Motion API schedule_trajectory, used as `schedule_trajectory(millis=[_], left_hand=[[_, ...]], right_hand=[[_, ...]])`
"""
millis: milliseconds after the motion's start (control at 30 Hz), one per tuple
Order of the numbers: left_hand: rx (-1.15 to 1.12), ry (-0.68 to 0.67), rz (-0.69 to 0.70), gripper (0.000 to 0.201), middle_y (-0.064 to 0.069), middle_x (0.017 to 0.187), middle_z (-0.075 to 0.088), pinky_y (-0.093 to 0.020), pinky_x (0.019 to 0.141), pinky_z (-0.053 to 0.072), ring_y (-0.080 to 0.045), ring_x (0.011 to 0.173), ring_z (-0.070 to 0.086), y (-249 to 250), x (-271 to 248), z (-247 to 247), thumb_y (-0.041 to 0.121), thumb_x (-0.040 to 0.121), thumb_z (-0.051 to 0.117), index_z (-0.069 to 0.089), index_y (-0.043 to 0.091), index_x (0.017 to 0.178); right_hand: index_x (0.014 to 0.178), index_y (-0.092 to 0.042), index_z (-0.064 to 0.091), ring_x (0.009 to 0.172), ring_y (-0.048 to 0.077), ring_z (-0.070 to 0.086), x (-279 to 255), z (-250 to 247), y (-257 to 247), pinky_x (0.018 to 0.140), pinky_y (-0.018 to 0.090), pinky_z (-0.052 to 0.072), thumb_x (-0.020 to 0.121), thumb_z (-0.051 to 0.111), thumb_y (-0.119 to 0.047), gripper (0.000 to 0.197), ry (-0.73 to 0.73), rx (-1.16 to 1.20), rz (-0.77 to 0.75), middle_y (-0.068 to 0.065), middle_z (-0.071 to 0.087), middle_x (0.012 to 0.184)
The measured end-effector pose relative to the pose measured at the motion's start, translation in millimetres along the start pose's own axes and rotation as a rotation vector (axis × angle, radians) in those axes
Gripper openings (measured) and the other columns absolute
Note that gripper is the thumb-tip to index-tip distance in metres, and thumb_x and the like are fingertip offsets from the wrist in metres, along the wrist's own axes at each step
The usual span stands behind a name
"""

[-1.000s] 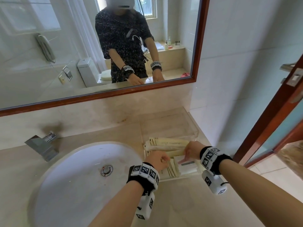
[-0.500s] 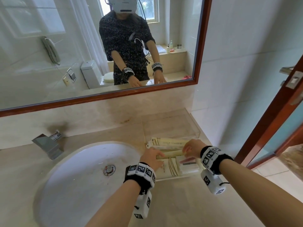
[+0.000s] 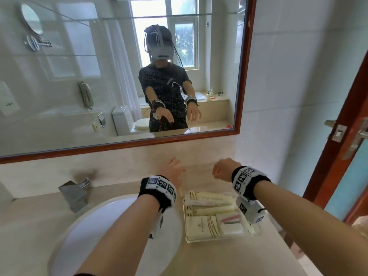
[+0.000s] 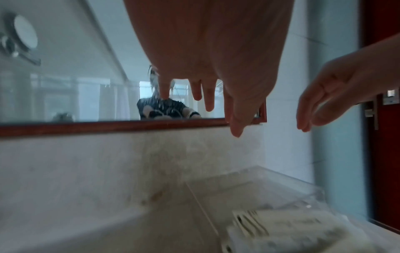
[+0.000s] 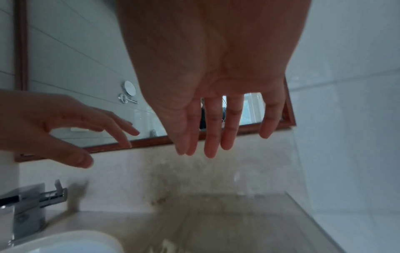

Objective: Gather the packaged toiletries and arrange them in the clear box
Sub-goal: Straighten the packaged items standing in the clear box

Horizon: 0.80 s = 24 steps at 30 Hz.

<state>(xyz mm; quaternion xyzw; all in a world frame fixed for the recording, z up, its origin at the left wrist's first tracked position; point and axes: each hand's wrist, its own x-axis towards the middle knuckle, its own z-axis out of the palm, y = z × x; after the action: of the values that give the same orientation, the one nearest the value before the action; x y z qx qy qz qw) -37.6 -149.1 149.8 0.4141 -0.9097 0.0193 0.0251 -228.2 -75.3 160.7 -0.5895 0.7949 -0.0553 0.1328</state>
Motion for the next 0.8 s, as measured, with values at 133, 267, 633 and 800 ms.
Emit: schedule_trajectory(millis=[133,267,633,800], left_hand=[[0.206,0.056,0.033,0.044,0.001,0.155,0.024,-0.054,0.118,0.013,-0.019,0.148,0.008,-10,4,-60,0.024,0.091,0.054,0.046,0.028,0.133],[0.283,0.166,-0.001,0.044,0.0,0.156,0.023,-0.055,0.117,0.014,-0.018,0.148,0.006,-22,1,-123,0.02,0.091,0.051,0.045,0.026,0.135],[0.428,0.331,-0.066,0.039,-0.002,0.153,0.029,-0.054,0.116,0.013,-0.019,0.147,0.013,-62,-45,-233,0.023,0.091,0.055,0.051,0.023,0.13],[0.434,0.325,-0.064,0.039,-0.002,0.153,0.028,-0.055,0.116,0.013,-0.018,0.147,0.012,-81,-67,-244,0.021,0.09,0.055,0.051,0.023,0.129]], right_hand=[[0.109,-0.019,0.068,0.108,0.025,0.061,-5,-50,-42,0.1,0.041,0.046,0.091,0.049,-0.024,0.026,0.089,-0.124,-0.069,0.001,0.065,0.116],[0.1,-0.007,0.066,0.087,0.025,0.057,-6,-99,-82,0.081,0.034,0.048,0.092,0.044,-0.018,0.025,0.175,-0.187,-0.138,0.009,0.061,0.096],[0.108,-0.016,0.068,0.111,0.029,0.059,-28,-185,-153,0.108,0.055,0.035,0.09,0.051,-0.02,0.026,0.449,-0.158,-0.19,0.005,0.067,0.114],[0.105,-0.015,0.069,0.107,0.029,0.061,-41,-194,-181,0.108,0.054,0.036,0.089,0.049,-0.018,0.026,0.512,-0.139,-0.175,0.005,0.069,0.109]])
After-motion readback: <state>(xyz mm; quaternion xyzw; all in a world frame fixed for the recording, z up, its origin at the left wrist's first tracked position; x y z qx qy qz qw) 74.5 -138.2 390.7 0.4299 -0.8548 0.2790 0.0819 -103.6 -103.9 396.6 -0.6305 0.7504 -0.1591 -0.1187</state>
